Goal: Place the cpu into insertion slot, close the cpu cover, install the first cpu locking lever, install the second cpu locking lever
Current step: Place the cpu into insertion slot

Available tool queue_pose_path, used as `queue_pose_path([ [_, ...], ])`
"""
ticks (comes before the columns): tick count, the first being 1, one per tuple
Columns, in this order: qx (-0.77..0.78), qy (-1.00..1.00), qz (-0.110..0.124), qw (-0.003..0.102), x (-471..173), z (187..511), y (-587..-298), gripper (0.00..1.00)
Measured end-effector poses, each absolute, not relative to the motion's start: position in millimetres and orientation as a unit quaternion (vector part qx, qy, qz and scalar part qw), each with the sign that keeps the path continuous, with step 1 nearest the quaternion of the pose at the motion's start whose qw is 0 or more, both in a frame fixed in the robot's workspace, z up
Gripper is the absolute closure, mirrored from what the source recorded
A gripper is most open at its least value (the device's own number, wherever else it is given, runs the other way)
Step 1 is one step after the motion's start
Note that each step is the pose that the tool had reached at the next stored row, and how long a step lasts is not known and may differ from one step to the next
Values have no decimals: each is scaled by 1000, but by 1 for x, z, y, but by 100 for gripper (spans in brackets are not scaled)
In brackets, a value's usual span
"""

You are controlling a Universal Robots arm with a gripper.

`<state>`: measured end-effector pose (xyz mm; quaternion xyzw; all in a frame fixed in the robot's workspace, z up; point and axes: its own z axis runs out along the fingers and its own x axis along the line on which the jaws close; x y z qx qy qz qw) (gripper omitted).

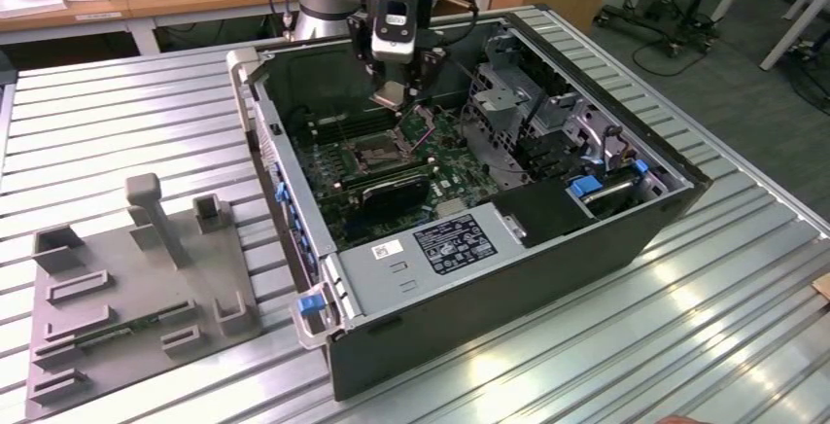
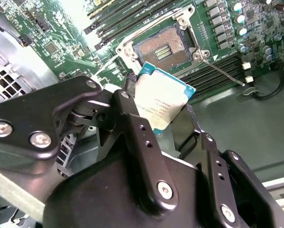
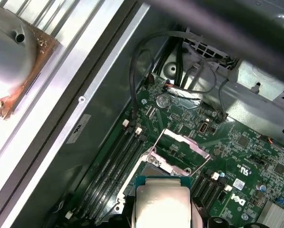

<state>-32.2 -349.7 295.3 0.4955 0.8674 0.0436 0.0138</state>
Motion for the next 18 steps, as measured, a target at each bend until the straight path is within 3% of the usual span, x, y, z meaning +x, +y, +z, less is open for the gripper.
queue_pose_path([
  [18,521,852,43,15,-32,295,-350,46],
])
